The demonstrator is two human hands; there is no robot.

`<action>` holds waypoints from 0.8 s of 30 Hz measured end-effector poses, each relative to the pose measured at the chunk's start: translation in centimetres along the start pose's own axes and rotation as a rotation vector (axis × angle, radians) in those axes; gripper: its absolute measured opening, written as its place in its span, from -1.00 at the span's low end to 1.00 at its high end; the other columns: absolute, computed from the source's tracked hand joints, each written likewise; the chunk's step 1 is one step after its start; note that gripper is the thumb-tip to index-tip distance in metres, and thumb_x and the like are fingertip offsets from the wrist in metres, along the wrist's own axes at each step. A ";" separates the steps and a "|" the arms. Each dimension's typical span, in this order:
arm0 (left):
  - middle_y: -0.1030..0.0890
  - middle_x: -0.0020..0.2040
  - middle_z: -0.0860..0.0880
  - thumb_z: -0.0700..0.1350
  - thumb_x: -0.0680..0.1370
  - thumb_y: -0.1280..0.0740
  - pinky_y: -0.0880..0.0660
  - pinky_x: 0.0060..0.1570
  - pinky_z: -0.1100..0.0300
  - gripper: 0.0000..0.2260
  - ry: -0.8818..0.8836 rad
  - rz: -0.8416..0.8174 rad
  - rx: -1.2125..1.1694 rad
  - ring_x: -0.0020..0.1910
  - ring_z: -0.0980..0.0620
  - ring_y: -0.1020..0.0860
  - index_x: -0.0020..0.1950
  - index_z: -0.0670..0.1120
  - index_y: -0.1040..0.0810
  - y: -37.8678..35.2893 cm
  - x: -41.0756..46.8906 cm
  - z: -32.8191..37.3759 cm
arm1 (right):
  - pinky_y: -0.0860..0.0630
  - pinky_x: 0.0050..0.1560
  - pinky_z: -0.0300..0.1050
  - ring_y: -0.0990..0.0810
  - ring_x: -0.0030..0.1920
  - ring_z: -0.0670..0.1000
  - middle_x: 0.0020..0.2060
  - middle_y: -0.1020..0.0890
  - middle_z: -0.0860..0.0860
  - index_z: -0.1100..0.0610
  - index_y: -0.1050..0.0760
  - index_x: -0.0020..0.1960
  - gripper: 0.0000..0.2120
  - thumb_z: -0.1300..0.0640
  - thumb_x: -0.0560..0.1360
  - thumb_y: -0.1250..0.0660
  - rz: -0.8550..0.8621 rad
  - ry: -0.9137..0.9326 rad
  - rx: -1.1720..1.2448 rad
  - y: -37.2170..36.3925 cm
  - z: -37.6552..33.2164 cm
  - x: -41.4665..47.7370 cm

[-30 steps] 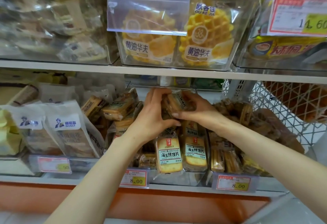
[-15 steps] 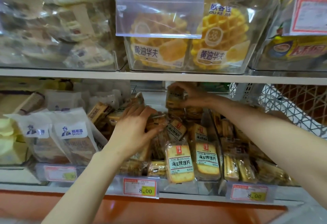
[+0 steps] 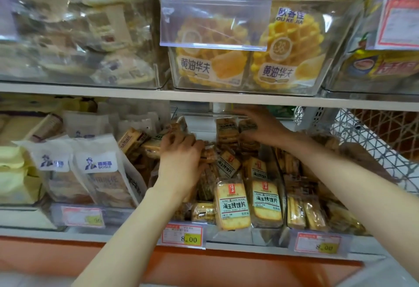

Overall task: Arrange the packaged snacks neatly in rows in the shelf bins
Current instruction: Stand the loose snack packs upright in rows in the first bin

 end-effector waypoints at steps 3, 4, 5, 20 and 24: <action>-0.65 -0.20 -0.08 -0.05 0.19 -0.58 -0.44 0.05 -0.15 -0.72 0.010 0.034 -0.052 -0.13 -0.17 -0.61 -0.18 -0.11 -0.65 0.7 0.2 0.0 | -0.27 0.18 -0.23 -0.36 0.24 -0.11 0.26 -0.41 -0.06 -0.07 -0.47 0.22 -0.64 0.21 0.48 -0.36 0.102 -0.065 0.229 1.6 1.1 -4.1; -0.65 -0.19 -0.08 -0.06 0.23 -0.56 -0.44 0.06 -0.14 -0.74 0.007 0.062 -0.068 -0.12 -0.17 -0.61 -0.17 -0.10 -0.65 1.1 0.2 0.1 | -0.32 0.16 -0.22 -0.42 0.20 -0.11 0.23 -0.43 -0.06 -0.11 -0.50 0.13 -0.69 0.23 0.48 -0.35 0.127 -0.089 0.277 1.9 1.7 -5.4; -0.64 -0.18 -0.08 -0.06 0.25 -0.55 -0.44 0.06 -0.12 -0.76 0.004 0.094 -0.083 -0.12 -0.17 -0.61 -0.16 -0.10 -0.64 1.6 0.2 0.2 | -0.37 0.14 -0.22 -0.47 0.17 -0.08 0.21 -0.46 -0.06 -0.14 -0.51 0.05 -0.70 0.25 0.49 -0.34 0.153 -0.118 0.333 2.1 2.4 -6.5; -0.55 0.08 0.00 -0.13 0.49 -0.38 -0.48 0.07 0.13 -0.79 -0.151 -0.144 -0.666 0.06 0.01 -0.53 0.11 -0.08 -0.61 -1.3 3.2 9.5 | -0.28 0.32 -0.28 -0.39 0.30 -0.15 0.27 -0.50 -0.10 -0.18 -0.47 0.18 -0.50 0.39 0.50 -0.18 0.123 -0.135 0.408 1.1 2.7 -11.9; -0.61 0.07 0.06 -0.10 0.54 -0.30 -0.44 0.09 0.27 -0.80 -0.068 -0.268 -0.817 0.06 0.14 -0.54 0.15 -0.02 -0.59 -1.7 3.5 8.2 | -0.19 0.14 -0.61 -0.36 0.22 -0.22 0.22 -0.49 -0.14 -0.04 -0.52 0.22 -0.54 0.39 0.47 -0.19 0.100 -0.066 0.239 1.0 1.9 -11.7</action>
Point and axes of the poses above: each hand's wrist, its own x-axis towards the middle knuckle, its own y-axis out of the back of the hand, z = x × y, the point moved 9 cm from there along x, towards the middle knuckle
